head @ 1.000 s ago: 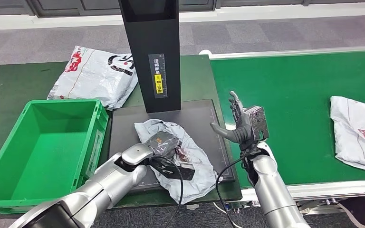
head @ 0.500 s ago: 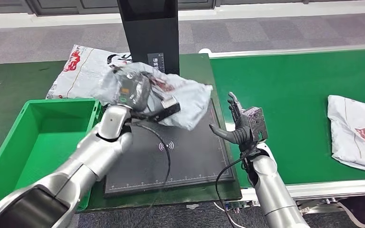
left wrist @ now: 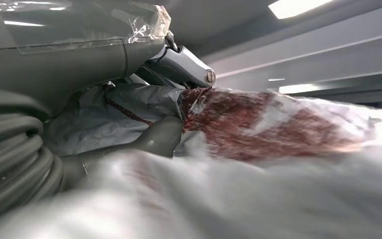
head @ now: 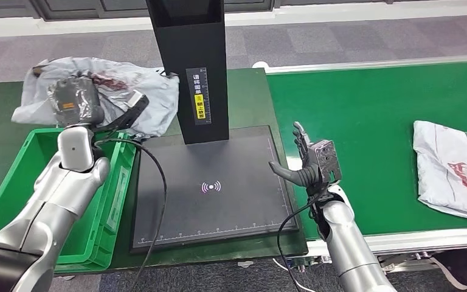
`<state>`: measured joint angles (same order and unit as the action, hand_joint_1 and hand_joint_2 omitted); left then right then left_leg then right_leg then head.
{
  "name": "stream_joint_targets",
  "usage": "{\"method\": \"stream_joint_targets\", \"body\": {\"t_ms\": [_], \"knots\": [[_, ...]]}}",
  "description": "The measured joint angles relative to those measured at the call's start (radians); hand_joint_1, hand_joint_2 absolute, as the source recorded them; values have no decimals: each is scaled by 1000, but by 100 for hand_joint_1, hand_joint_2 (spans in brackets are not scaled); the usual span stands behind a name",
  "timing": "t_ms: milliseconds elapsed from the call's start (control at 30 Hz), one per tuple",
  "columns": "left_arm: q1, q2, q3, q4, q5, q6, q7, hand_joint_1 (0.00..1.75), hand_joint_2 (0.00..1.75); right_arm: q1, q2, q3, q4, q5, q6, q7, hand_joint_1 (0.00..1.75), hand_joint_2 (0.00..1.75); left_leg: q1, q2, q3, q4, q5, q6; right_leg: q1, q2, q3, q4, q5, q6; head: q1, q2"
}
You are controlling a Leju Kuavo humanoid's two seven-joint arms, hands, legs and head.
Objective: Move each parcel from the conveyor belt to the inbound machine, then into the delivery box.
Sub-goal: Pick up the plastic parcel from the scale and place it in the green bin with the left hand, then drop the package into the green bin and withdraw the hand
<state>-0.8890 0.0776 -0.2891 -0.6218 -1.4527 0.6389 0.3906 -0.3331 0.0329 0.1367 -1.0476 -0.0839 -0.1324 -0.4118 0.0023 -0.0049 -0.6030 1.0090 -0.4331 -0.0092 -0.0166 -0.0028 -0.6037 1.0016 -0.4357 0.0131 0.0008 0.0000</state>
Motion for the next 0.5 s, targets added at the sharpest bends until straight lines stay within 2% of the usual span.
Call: {"method": "stream_joint_targets", "body": {"t_ms": [133, 333, 500], "knots": [[45, 56, 73, 0, -33, -1, 13, 175, 175, 8, -2, -11, 0, 3, -1, 0, 0, 175, 0, 1, -1, 0, 0, 0, 0, 1, -1, 0, 0, 0, 0, 0], [67, 85, 124, 0, -49, -7, 20, 175, 175, 10, -4, -11, 0, 4, -1, 2, 0, 175, 0, -1, -2, 0, 0, 0, 0, 0, -2, 0, 0, 0, 0, 0], [73, 114, 163, 33, -61, -132, 102, 175, 175, 18, -4, -23, -1, 5, -3, 9, 0, 175, 0, 3, -1, 0, -1, -1, 0, 3, -3, 0, 1, -1, 0, 0]]}}
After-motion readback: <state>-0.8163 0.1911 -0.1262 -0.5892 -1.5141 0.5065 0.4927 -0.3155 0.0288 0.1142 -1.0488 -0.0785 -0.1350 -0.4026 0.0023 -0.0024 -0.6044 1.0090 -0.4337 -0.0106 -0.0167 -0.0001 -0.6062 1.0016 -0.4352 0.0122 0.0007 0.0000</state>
